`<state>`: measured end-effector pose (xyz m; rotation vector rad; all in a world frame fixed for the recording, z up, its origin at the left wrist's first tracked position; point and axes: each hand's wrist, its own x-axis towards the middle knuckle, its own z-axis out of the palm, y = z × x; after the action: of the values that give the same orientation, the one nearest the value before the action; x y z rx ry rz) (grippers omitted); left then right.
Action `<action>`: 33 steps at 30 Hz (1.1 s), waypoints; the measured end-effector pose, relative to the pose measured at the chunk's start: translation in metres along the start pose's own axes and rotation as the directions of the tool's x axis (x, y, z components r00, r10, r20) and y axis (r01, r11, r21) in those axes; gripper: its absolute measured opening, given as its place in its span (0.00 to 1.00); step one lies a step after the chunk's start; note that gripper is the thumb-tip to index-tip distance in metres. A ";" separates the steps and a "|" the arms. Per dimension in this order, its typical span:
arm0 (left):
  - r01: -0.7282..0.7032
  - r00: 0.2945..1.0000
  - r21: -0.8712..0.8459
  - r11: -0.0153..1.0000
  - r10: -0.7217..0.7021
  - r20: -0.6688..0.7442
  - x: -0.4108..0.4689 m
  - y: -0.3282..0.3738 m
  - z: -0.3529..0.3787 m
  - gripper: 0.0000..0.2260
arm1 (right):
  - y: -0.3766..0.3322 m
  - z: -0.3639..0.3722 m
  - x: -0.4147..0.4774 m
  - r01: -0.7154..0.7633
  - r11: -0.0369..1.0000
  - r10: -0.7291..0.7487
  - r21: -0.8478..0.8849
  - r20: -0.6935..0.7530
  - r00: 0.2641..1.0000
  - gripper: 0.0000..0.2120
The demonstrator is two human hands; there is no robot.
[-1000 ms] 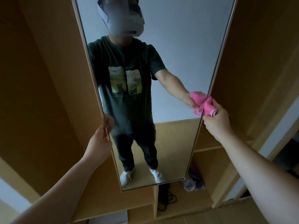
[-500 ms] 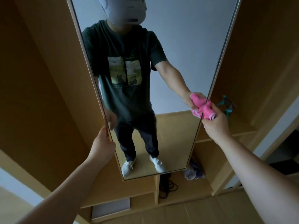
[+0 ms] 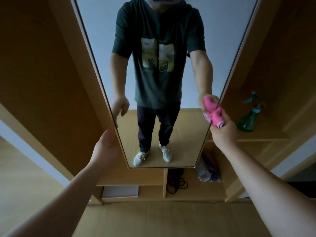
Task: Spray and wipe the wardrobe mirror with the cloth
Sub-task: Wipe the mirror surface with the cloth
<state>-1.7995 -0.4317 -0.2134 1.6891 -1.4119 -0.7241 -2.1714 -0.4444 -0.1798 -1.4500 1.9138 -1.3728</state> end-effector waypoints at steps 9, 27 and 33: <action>0.073 0.996 0.029 0.997 -0.075 0.053 -0.035 -0.030 0.022 0.23 | 0.019 0.014 -0.009 -0.015 1.000 0.014 0.015 0.028 1.000 0.34; 0.140 0.955 0.035 0.990 -0.144 0.260 -0.074 -0.102 0.098 0.19 | 0.084 0.048 -0.028 -0.066 0.998 0.066 0.002 0.012 0.998 0.31; 0.191 0.935 0.059 0.980 -0.200 0.292 -0.078 -0.138 0.103 0.23 | 0.107 0.062 -0.034 -0.156 0.987 0.157 -0.023 0.039 0.987 0.33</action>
<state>-1.8306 -0.3698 -0.3897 1.8184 -1.4726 -1.1129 -2.1661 -0.4441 -0.3084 -1.2960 1.9748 -1.2471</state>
